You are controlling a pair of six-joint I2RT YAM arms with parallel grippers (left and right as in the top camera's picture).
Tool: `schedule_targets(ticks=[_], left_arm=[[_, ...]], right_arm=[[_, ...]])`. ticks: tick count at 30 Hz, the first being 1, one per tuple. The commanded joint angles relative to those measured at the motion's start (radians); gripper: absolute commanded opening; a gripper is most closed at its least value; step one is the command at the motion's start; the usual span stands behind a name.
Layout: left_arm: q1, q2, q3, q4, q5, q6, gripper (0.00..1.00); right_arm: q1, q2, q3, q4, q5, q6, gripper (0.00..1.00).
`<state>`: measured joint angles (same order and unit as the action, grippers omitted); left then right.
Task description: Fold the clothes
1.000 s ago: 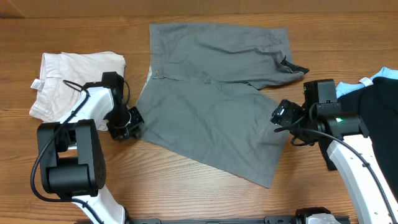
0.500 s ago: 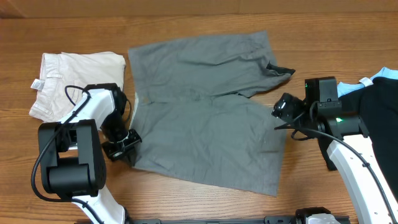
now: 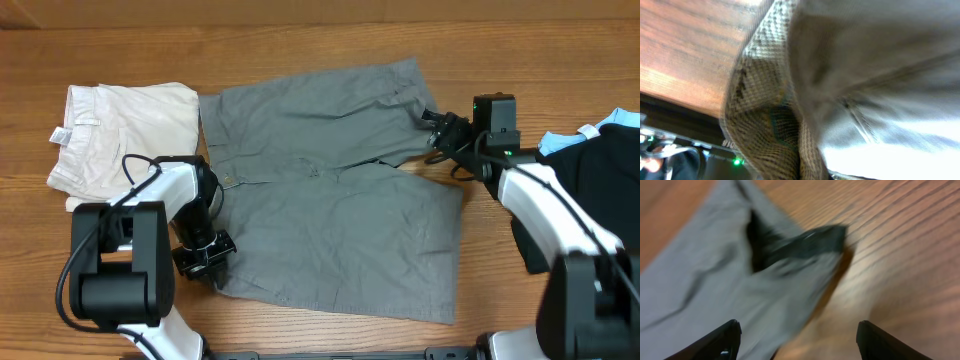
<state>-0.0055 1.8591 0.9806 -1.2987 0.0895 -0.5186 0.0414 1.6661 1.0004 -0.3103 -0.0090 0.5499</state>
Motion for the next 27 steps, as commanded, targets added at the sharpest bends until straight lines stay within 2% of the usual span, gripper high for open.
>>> schedule_targets(ticks=[1, 3, 4, 9, 12, 13, 14, 16, 20, 25, 27], left_arm=[[-0.005, -0.057, -0.002, 0.035, -0.013, -0.002, 0.48], [-0.005, -0.07, -0.001, 0.056, -0.01, -0.002, 0.66], [-0.005, -0.076, -0.001, 0.063, -0.01, -0.002, 0.7], [-0.005, -0.09, 0.005, 0.086, -0.011, 0.0, 0.7], [-0.005, -0.093, 0.034, 0.088, 0.013, 0.028, 0.66], [-0.005, -0.094, 0.048, 0.085, 0.018, 0.035, 0.65], [-0.005, -0.096, 0.065, 0.078, 0.019, 0.037, 0.65], [-0.005, -0.106, 0.107, 0.068, 0.019, 0.051, 0.65], [-0.005, -0.123, 0.202, 0.065, 0.02, 0.07, 0.67], [-0.006, -0.124, 0.346, 0.1, 0.038, 0.105, 0.7], [-0.008, -0.124, 0.373, 0.155, 0.042, 0.118, 0.8]], right_arm=[[-0.069, 0.084, 0.016, 0.067, 0.002, 0.003, 0.76], [-0.101, 0.122, 0.016, 0.111, -0.059, 0.003, 0.76], [-0.117, 0.142, 0.016, 0.138, -0.108, 0.003, 0.74], [-0.137, 0.183, 0.016, 0.236, -0.198, -0.001, 0.74], [-0.137, 0.183, 0.016, 0.256, -0.23, -0.001, 0.72], [-0.137, 0.183, 0.016, 0.248, -0.229, -0.001, 0.63], [-0.137, 0.183, 0.016, 0.232, -0.227, -0.001, 0.47], [-0.137, 0.183, 0.016, 0.183, -0.202, -0.001, 0.27], [-0.14, 0.183, 0.016, 0.088, -0.094, -0.013, 0.06], [-0.164, 0.165, 0.016, -0.001, -0.095, -0.066, 0.04], [-0.174, 0.146, 0.017, -0.027, -0.138, -0.106, 0.04]])
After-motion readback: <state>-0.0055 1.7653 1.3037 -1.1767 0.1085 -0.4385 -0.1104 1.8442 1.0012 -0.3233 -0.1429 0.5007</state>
